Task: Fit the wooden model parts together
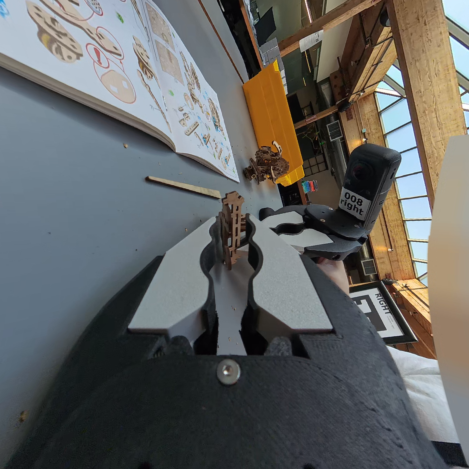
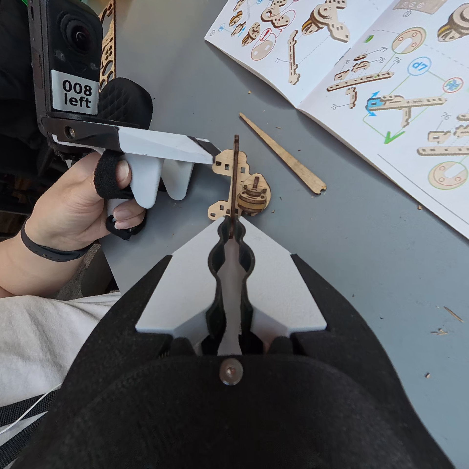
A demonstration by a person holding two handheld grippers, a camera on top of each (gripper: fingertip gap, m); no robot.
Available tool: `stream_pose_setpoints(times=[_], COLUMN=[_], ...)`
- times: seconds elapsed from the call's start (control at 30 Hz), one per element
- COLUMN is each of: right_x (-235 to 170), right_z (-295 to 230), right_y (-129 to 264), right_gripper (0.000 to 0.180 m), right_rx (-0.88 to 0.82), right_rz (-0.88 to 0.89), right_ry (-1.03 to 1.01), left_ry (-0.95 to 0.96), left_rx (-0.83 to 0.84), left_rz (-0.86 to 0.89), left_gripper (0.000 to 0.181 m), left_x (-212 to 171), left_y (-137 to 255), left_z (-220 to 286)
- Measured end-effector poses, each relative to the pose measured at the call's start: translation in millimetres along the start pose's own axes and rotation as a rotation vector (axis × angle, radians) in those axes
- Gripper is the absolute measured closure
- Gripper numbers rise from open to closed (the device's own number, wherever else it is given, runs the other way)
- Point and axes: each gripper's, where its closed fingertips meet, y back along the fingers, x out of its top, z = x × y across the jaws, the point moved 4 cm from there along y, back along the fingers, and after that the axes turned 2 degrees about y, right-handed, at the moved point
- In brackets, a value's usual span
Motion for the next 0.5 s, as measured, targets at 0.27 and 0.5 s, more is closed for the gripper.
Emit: stream_pose_setpoints(times=[0.27, 0.5], right_x=[-1.5, -2.1], right_z=[0.0, -0.1], right_y=[0.3, 0.3], right_gripper=[0.178, 0.178], right_rx=[0.008, 0.011], right_rz=[0.019, 0.021], right_ry=[0.002, 0.001], left_ry=[-0.032, -0.15], left_rx=[0.027, 0.099], left_rz=[-0.079, -0.219], left_gripper=[0.161, 0.166], left_x=[-11.8, -34.5], left_y=[7.6, 2.9], left_z=[1.4, 4.1])
